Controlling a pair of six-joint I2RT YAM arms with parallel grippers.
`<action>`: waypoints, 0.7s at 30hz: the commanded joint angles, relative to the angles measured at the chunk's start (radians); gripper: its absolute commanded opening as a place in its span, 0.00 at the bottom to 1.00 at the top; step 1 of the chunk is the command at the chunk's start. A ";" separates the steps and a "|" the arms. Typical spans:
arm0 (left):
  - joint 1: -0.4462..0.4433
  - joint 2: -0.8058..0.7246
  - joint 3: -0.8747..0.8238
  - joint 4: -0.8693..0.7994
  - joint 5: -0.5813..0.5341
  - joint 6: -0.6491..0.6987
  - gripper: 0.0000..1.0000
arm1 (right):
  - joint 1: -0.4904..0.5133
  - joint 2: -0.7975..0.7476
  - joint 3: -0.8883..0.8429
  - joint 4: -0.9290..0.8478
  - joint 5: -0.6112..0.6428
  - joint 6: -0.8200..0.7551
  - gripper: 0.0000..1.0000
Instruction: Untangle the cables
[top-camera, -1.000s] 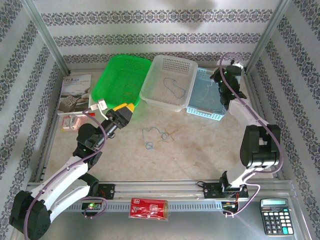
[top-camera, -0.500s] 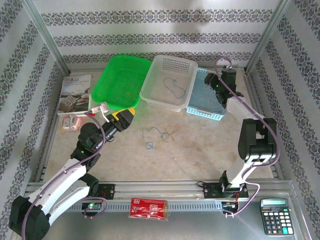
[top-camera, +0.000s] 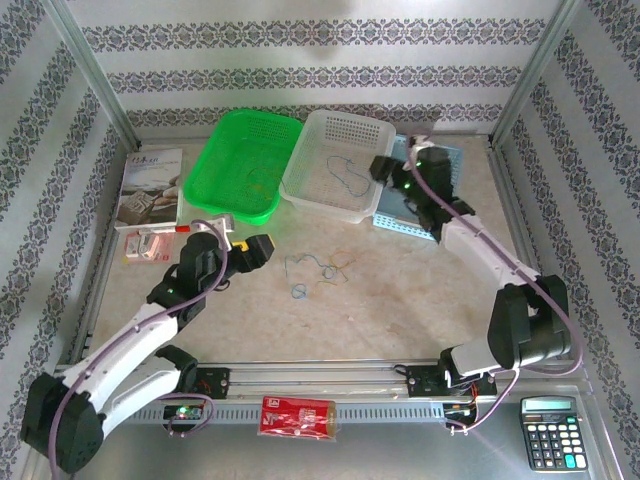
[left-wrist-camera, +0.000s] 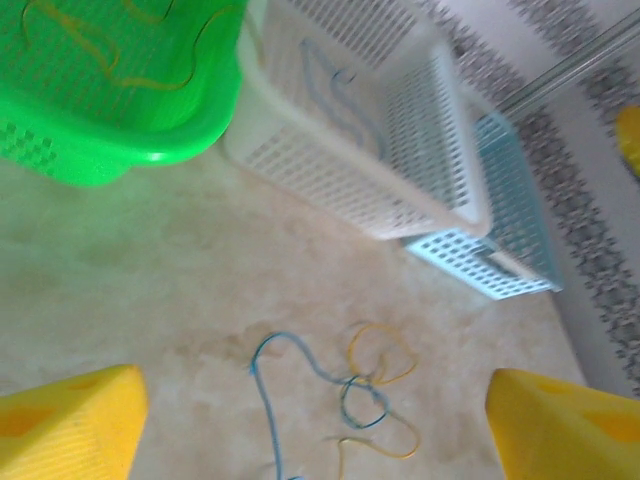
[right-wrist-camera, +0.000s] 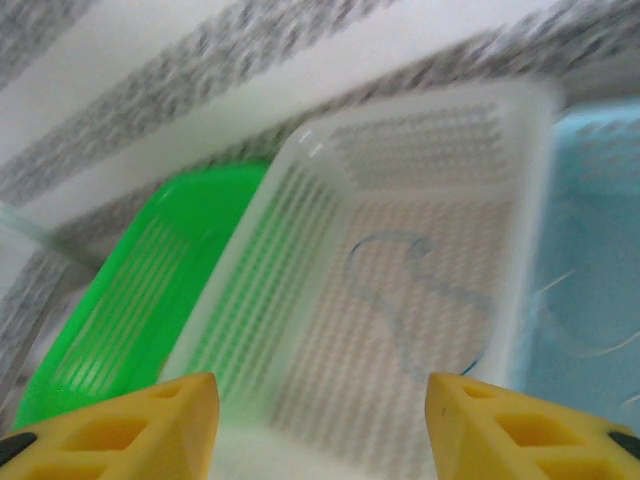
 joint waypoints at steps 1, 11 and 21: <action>0.009 0.091 0.051 -0.121 0.030 0.087 0.81 | 0.113 -0.037 -0.076 0.020 -0.047 -0.021 0.57; -0.047 0.260 0.034 -0.042 0.019 0.081 0.72 | 0.363 0.010 -0.257 0.041 0.007 -0.045 0.57; -0.111 0.445 0.082 0.044 0.011 0.088 0.63 | 0.404 0.112 -0.323 0.117 -0.011 0.017 0.56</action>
